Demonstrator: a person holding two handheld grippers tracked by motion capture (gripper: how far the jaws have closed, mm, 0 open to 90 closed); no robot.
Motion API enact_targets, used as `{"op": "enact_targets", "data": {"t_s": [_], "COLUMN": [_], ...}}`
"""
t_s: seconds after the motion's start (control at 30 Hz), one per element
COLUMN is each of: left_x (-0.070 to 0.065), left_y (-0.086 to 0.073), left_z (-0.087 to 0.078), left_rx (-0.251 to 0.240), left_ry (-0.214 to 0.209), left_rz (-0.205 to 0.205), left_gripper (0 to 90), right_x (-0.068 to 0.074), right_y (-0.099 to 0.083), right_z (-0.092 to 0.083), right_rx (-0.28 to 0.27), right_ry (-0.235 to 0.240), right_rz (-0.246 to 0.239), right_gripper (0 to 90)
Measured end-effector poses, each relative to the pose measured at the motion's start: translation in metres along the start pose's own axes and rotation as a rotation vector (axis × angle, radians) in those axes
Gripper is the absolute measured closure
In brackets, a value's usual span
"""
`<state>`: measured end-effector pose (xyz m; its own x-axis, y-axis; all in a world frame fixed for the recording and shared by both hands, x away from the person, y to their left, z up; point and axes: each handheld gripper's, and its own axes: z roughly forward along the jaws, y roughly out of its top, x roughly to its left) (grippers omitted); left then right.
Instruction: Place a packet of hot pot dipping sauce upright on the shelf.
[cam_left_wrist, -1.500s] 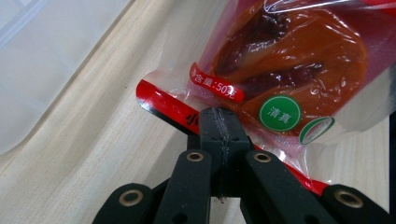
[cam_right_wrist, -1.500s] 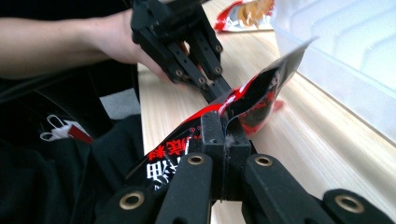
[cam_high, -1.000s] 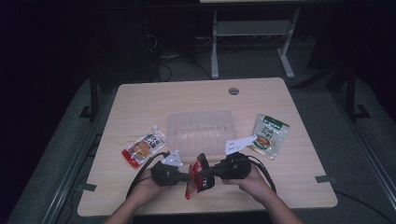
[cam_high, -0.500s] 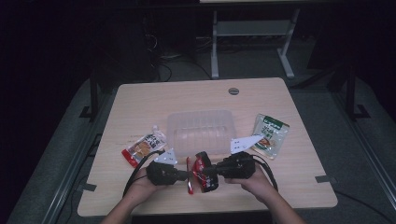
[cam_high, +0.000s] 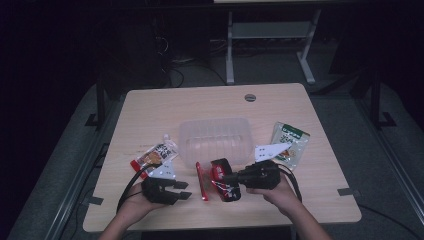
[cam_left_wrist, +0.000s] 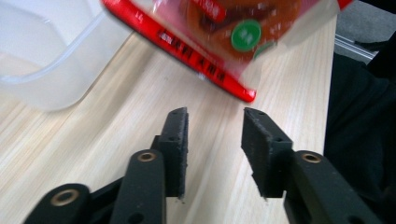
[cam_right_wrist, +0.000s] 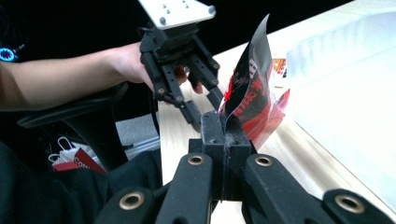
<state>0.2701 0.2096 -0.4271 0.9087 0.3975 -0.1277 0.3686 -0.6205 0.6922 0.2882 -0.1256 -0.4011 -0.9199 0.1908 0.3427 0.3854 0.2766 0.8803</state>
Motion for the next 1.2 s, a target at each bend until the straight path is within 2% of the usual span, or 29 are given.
{"op": "enact_targets", "data": {"t_s": [0.07,0.13,0.17,0.2,0.23,0.4,0.43,0.5,0.57,0.7,0.97,1.2], "left_x": [-0.002,-0.003,-0.005,-0.005,-0.004,0.001,0.003,0.002,0.004,0.005,0.006,0.005], "left_y": [-0.006,-0.013,-0.020,-0.020,-0.025,-0.025,-0.024,-0.025,-0.025,-0.025,-0.025,-0.025], "left_z": [-0.004,-0.007,-0.009,-0.009,-0.009,-0.008,-0.008,-0.006,-0.006,-0.007,-0.007,-0.005], "left_rx": [-0.005,0.005,0.021,0.021,0.044,0.046,0.045,0.037,0.047,0.034,0.028,0.020], "left_ry": [0.016,0.035,0.042,0.042,0.041,0.048,0.052,0.054,0.058,0.065,0.066,0.060], "left_rz": [-0.016,-0.026,-0.034,-0.034,-0.046,-0.055,-0.048,-0.062,-0.053,-0.058,-0.067,-0.080], "left_gripper": [55.2,49.3,45.2,43.2,41.3,33.7,31.6,28.4,25.8,25.3,24.4,22.5], "right_x": [0.000,0.000,0.001,0.001,0.002,0.003,0.003,0.002,0.001,0.000,-0.002,-0.008], "right_y": [0.001,0.001,0.001,0.001,0.001,0.003,0.004,0.005,0.006,0.008,0.018,0.027], "right_z": [-0.003,-0.006,-0.009,-0.009,-0.012,-0.016,-0.017,-0.018,-0.020,-0.023,-0.037,-0.046], "right_rx": [-0.010,-0.023,-0.032,-0.032,-0.034,-0.037,-0.039,-0.045,-0.041,-0.045,-0.090,-0.100], "right_ry": [0.001,-0.002,0.000,0.000,0.000,-0.009,-0.015,-0.021,-0.033,-0.043,-0.072,-0.107], "right_rz": [0.000,-0.002,-0.006,-0.006,0.002,0.009,0.007,-0.006,-0.007,0.007,-0.011,-0.012], "right_gripper": [90.0,90.0,90.0,90.0,90.0,90.0,90.0,90.0,90.0,90.0,90.0,90.0]}}
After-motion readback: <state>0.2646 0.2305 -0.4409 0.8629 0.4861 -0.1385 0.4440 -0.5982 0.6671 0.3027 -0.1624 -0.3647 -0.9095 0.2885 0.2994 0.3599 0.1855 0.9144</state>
